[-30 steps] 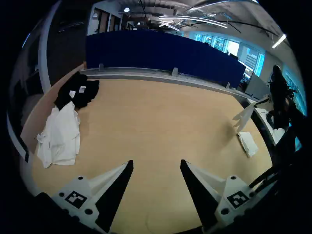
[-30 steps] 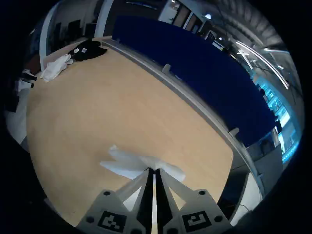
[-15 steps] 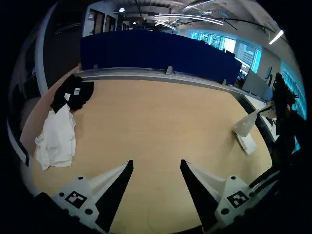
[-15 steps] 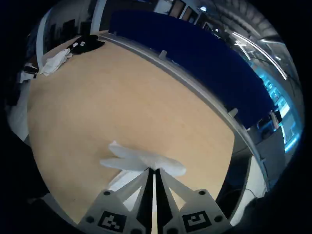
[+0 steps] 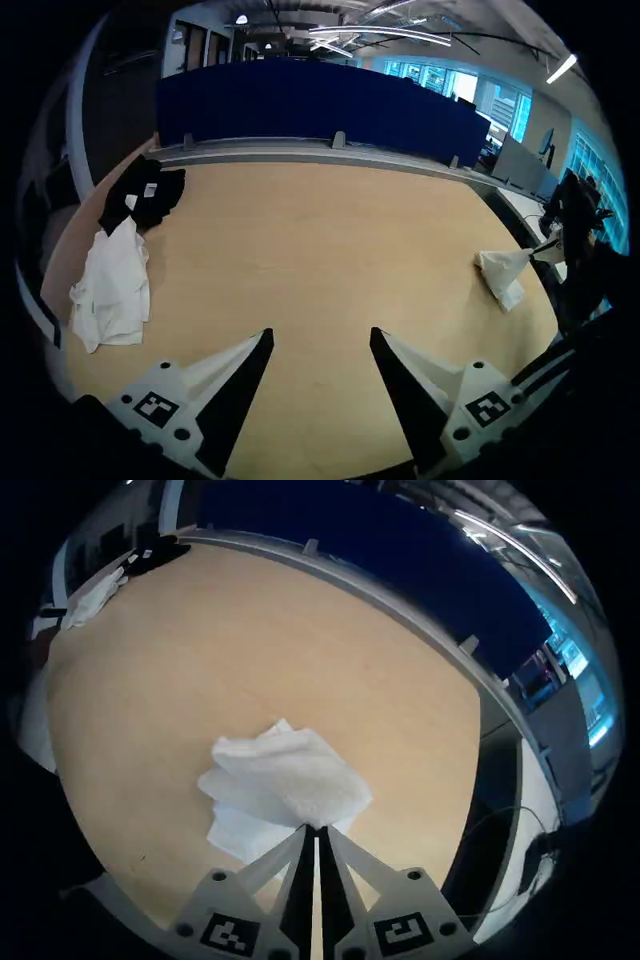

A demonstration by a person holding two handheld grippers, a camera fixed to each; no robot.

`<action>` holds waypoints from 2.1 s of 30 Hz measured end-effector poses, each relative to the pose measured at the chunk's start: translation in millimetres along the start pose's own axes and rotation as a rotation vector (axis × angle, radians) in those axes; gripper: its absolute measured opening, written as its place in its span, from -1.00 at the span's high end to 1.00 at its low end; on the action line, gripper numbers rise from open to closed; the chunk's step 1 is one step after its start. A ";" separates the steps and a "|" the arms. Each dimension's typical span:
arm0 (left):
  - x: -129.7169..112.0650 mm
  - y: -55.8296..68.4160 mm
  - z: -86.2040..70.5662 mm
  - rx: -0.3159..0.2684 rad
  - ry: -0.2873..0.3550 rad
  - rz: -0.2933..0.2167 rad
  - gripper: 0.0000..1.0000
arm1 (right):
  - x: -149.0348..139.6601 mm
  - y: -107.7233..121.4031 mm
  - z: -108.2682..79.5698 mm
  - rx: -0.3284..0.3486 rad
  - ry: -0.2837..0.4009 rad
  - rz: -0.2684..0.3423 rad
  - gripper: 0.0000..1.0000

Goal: Fold towel

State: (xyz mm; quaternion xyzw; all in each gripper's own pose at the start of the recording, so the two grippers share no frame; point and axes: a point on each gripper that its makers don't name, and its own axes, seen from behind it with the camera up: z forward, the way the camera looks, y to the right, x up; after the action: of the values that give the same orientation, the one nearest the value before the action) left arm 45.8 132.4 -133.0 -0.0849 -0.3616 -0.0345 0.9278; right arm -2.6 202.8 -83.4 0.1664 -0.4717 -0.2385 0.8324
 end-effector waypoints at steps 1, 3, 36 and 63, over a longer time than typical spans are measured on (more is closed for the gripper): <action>-0.5 0.2 0.0 0.001 -0.001 0.002 -0.78 | -3.9 -0.8 2.4 -0.002 -0.007 0.007 0.94; -1.3 0.4 0.0 0.002 -0.003 0.005 -0.78 | -10.8 -2.1 6.7 -0.005 -0.019 0.021 0.94; -6.3 -6.1 -3.4 0.033 -0.013 0.024 -0.78 | -100.2 -25.1 70.2 -0.067 -0.194 0.205 0.64; -1.0 -5.1 -2.9 0.023 -0.005 0.026 -0.78 | -72.0 -25.5 43.8 -0.060 -0.067 0.223 -0.63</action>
State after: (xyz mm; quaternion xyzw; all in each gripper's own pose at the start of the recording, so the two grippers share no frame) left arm 46.3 126.9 -135.1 -0.0792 -0.3632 -0.0180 0.9282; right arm -78.3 219.3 -125.2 0.0797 -0.5076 -0.1641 0.8421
